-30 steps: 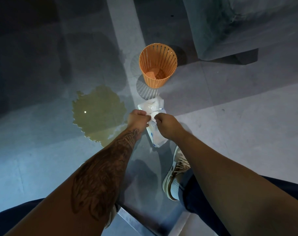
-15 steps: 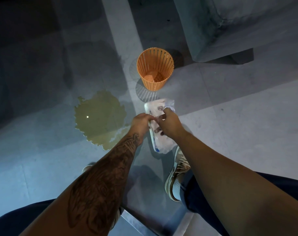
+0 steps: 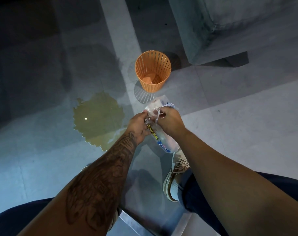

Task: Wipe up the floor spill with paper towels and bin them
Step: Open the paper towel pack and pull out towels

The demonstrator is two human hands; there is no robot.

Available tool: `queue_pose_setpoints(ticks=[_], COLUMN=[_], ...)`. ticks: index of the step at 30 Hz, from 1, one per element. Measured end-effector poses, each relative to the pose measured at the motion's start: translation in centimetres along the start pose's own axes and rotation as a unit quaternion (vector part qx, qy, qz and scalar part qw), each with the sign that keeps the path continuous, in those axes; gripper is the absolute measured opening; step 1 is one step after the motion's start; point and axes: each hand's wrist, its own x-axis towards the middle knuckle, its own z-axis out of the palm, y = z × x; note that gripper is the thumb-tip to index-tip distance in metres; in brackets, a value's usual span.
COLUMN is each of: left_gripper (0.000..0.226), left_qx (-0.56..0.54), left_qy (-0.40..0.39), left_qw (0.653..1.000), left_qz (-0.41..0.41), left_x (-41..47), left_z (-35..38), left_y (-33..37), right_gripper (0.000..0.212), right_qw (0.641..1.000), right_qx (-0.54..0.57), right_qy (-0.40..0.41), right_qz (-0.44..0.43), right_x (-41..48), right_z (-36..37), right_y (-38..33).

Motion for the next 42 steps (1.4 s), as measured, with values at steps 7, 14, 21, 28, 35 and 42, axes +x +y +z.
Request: queue_pose_setpoints(ticks=[7,14,21,28,35,42], left_gripper=[0.05,0.047,0.042,0.041,0.042,0.038], left_qx=[0.012,0.027,0.011,0.014,0.018,0.016], left_qy=[0.012,0.015,0.017,0.026,0.025,0.026], left_qw=[1.0,0.999,0.999,0.999,0.999,0.999], left_qz=[-0.024,-0.017,-0.026,-0.022,-0.022,-0.022], left_x=[-0.06,-0.37,-0.29,-0.21,-0.32,-0.5], left_z=[0.09,0.5,0.78,0.47,0.45,0.5], left_y=[0.25,0.3,0.49,0.44,0.59,0.71], right_gripper=[0.022,0.015,0.02,0.015,0.013,0.014], right_qw=[0.999,0.994,0.995,0.998,0.999,0.994], right_qx=[-0.039,-0.097,-0.089,-0.051,-0.02,-0.093], right_qy=[-0.034,0.011,0.014,-0.01,-0.026,-0.008], right_qz=[0.004,-0.042,-0.042,-0.033,-0.016,-0.05], right_x=[-0.57,-0.29,-0.47,-0.49,-0.49,-0.47], right_z=[-0.53,-0.05,-0.23,-0.46,-0.83,-0.59], right_y=[-0.2,0.05,-0.49,-0.37,-0.37,-0.34])
